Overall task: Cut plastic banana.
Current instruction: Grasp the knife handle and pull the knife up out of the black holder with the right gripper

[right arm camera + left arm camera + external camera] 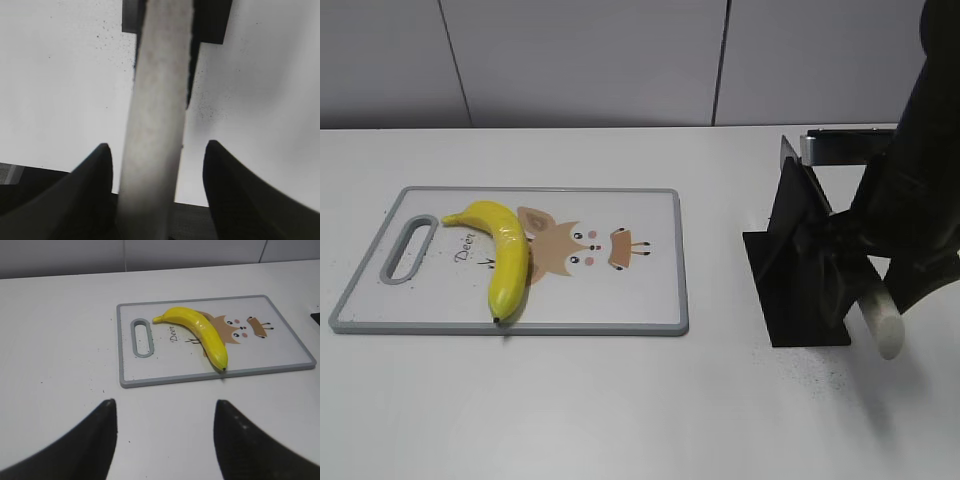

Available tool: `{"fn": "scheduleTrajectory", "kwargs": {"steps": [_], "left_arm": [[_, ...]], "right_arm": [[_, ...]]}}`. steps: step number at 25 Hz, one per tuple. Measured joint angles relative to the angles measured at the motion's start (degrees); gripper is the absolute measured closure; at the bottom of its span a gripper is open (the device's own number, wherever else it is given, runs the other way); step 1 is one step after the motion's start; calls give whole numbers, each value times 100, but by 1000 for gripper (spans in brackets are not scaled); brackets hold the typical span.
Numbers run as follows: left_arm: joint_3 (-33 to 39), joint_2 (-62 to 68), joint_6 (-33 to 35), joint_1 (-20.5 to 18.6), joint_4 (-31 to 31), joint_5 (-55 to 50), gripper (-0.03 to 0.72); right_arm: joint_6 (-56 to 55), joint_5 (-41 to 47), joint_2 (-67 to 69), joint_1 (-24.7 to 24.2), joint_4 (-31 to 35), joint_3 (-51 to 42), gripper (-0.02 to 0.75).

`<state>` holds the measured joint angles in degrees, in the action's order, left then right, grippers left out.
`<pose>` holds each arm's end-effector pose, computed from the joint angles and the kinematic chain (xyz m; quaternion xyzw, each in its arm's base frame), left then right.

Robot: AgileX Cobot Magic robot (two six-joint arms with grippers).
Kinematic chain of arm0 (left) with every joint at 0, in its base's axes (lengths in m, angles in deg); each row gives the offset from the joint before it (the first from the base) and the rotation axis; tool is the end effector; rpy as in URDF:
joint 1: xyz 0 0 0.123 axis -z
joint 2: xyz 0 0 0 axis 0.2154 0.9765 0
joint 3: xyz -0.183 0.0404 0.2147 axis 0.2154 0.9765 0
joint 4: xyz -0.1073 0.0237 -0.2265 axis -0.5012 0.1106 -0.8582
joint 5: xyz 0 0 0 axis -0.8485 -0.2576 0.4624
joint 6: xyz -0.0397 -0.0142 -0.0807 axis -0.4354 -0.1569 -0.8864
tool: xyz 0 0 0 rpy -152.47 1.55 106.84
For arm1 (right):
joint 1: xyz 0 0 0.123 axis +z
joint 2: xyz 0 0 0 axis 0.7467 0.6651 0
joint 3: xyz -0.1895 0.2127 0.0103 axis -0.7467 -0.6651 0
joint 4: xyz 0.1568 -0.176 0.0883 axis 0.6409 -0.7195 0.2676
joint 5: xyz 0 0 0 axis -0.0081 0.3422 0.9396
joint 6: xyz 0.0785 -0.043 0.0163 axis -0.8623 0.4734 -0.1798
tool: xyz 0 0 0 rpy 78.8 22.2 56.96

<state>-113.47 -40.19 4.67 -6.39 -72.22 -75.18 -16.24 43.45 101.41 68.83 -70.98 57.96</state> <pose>-0.0028 -0.0106 0.2802 0.0861 0.8439 -0.0722 0.5247 0.2748 0.1122 0.2117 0.0591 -0.9970 -0.0438 0.0223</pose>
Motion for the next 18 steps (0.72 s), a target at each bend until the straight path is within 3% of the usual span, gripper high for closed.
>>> {"fn": "scheduleTrajectory", "kwargs": {"steps": [6, 8, 10, 18], "left_arm": [[0, 0, 0, 0, 0, 0, 97], [0, 0, 0, 0, 0, 0, 97], [0, 0, 0, 0, 0, 0, 97], [0, 0, 0, 0, 0, 0, 97]], "right_arm": [[-150, -84, 247, 0, 0, 0, 346], [-288, -105, 247, 0, 0, 0, 409], [-388, -105, 247, 0, 32, 0, 549], [-526, -100, 247, 26, 19, 1, 551]]}}
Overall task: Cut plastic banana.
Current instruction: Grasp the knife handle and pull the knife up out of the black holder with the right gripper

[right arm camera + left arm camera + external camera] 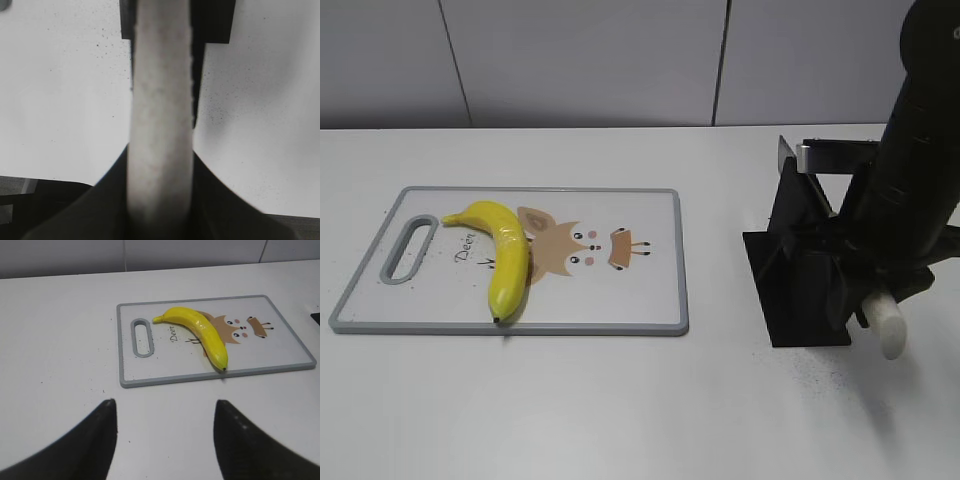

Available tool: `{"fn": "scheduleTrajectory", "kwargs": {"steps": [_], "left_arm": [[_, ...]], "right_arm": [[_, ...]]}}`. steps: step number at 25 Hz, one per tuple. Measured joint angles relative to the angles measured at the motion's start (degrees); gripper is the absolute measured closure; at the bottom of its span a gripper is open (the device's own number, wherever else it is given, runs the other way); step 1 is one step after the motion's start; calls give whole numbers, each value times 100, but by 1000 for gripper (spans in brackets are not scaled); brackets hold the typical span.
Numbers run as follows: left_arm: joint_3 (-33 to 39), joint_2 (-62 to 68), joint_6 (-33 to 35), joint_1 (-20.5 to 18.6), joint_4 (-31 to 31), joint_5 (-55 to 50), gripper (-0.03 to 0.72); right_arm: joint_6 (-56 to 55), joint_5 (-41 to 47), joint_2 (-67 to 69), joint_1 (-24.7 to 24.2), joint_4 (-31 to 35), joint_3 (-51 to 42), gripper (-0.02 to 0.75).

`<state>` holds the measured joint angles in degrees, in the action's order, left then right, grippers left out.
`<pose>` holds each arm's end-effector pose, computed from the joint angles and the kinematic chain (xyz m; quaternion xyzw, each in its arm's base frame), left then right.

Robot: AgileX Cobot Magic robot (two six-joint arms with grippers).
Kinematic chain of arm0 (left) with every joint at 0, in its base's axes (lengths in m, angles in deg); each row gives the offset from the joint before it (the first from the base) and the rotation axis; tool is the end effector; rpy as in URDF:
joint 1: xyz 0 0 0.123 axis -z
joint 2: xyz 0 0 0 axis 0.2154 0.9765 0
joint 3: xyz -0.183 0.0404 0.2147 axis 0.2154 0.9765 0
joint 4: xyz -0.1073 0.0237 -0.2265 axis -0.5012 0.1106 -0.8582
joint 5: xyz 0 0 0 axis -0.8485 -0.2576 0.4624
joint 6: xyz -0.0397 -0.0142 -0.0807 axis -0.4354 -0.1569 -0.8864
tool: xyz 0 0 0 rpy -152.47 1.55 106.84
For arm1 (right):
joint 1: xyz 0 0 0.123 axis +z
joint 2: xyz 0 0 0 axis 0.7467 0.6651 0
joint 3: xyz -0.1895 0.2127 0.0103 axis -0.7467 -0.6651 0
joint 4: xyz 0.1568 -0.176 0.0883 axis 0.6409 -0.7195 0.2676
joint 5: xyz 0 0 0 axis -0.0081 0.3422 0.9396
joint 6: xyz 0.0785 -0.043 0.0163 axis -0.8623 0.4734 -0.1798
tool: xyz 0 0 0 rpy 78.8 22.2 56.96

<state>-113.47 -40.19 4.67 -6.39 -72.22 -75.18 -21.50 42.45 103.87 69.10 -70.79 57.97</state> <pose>-0.0028 -0.0106 0.2802 0.0861 0.8439 -0.0722 0.5247 0.2790 0.1155 0.1988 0.0134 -0.9985 -0.0393 0.0366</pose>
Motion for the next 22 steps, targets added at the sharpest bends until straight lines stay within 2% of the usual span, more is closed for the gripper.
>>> {"fn": "scheduleTrajectory", "kwargs": {"steps": [22], "left_arm": [[0, 0, 0, 0, 0, 0, 97]], "right_arm": [[-25, 168, -475, 0, -169, 47, 553]]}}
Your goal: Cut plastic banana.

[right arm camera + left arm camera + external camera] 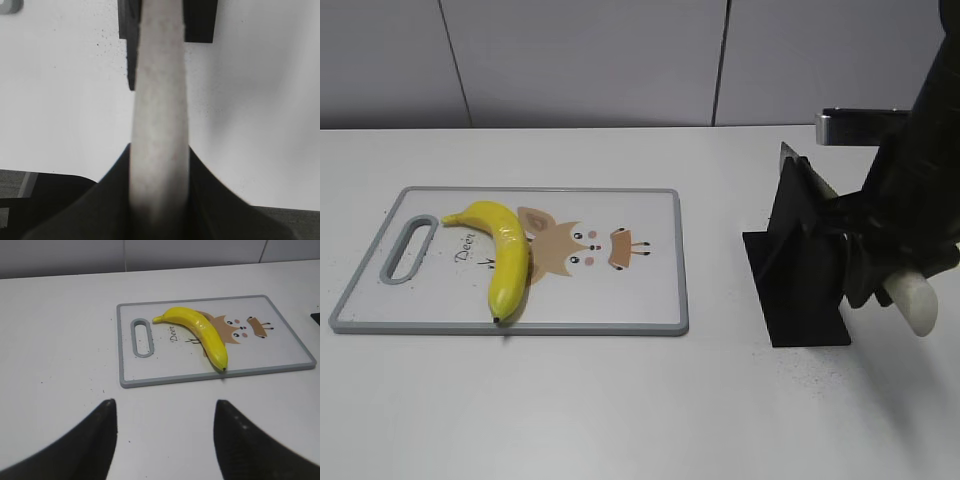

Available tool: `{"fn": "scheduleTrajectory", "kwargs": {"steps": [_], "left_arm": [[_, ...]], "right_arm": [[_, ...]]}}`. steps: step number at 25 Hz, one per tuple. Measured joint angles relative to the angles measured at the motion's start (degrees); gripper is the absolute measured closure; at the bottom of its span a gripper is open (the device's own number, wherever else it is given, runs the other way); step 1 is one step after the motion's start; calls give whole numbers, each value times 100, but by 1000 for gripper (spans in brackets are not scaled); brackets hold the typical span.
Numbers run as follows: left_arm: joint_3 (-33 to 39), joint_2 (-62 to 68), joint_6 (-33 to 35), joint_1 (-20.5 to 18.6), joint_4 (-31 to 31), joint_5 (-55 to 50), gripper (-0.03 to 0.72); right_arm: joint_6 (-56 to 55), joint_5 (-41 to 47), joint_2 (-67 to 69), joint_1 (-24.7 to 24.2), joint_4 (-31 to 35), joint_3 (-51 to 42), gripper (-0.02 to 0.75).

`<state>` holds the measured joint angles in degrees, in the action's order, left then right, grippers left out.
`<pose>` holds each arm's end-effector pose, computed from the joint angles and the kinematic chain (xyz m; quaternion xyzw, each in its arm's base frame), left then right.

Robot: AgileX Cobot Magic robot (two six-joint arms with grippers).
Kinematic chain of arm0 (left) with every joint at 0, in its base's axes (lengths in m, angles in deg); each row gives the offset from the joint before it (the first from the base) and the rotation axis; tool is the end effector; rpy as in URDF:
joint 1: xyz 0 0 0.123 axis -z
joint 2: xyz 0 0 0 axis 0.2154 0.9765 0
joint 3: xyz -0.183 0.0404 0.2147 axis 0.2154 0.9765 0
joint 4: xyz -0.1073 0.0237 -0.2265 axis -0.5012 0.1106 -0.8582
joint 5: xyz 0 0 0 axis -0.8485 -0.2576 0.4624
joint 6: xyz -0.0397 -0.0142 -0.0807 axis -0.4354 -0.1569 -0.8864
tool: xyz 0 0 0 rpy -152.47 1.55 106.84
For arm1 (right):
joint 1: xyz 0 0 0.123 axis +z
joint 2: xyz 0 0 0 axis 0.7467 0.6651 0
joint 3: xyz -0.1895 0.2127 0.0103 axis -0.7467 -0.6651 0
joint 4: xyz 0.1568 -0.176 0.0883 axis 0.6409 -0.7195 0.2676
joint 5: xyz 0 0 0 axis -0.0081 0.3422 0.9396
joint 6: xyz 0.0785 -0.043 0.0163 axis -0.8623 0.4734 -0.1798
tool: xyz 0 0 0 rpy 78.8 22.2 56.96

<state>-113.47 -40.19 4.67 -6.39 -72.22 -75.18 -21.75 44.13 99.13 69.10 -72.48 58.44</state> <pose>-0.0028 -0.0106 0.2802 0.0861 0.8439 -0.0722 0.5247 0.2718 0.1103 0.2252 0.0206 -0.9991 -0.0379 0.0037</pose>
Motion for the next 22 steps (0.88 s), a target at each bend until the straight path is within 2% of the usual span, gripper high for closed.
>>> {"fn": "scheduleTrajectory", "kwargs": {"steps": [9, 22], "left_arm": [[0, 0, 0, 0, 0, 0, 97], [0, 0, 0, 0, 0, 0, 97]], "right_arm": [[-35, 124, -103, 0, -62, 382, 554], [-40, 181, -283, 0, -153, 399, 554]]}}
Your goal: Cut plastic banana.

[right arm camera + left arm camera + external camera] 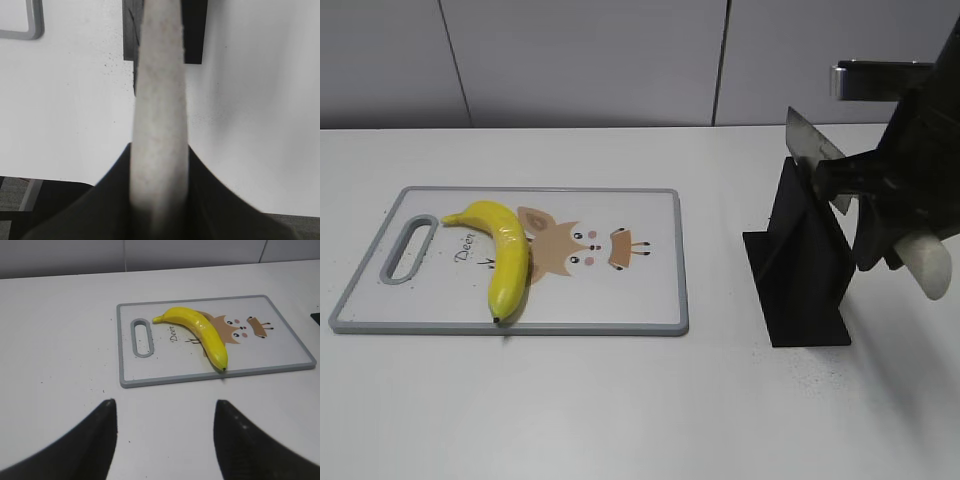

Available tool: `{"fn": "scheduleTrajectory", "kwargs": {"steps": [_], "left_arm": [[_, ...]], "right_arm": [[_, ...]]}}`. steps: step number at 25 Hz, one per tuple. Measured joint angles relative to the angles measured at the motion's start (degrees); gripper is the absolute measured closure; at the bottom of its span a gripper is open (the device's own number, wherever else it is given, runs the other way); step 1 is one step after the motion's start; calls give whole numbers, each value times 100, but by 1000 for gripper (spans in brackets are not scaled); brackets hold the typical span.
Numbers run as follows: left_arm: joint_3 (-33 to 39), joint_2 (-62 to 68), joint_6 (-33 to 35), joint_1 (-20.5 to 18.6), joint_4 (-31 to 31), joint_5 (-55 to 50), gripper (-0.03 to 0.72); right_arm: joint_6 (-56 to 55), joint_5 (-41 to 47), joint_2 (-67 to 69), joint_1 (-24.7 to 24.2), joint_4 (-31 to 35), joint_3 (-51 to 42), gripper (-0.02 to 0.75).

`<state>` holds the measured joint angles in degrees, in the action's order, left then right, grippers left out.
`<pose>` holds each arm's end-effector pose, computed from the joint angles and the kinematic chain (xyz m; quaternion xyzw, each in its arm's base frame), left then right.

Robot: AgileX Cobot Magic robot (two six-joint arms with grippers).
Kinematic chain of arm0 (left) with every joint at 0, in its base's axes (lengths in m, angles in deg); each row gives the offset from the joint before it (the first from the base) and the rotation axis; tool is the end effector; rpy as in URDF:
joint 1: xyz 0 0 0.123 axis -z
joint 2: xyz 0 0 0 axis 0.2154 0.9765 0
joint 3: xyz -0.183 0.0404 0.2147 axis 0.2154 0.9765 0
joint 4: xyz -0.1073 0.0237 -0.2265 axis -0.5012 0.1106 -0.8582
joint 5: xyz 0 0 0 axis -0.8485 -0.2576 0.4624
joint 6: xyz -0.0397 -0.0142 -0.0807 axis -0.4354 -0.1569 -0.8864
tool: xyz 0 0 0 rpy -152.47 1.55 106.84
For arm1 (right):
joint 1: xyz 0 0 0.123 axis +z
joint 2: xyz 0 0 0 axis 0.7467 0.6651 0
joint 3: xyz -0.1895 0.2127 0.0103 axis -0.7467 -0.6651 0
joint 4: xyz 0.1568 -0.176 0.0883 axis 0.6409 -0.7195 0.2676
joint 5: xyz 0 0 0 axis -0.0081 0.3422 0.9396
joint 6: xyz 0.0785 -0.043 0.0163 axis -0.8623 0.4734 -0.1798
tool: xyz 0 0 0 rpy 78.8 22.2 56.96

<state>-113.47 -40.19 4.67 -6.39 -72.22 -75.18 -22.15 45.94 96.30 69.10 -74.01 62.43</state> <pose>-0.0028 -0.0106 0.2802 0.0861 0.8439 -0.0722 0.5247 0.2750 0.1093 0.2566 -0.0248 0.9980 0.0414 0.0411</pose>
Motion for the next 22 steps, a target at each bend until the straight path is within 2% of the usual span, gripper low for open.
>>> {"fn": "scheduleTrajectory", "kwargs": {"steps": [5, 15, 22], "left_arm": [[0, 0, 0, 0, 0, 0, 101], [0, 0, 0, 0, 0, 0, 101], [0, 0, 0, 0, 0, 0, 103]], "right_arm": [[-6, 68, -44, 0, 0, 163, 554], [17, 283, -44, 0, 0, 1294, 554], [589, 313, -44, 0, 66, 1435, 554]]}}
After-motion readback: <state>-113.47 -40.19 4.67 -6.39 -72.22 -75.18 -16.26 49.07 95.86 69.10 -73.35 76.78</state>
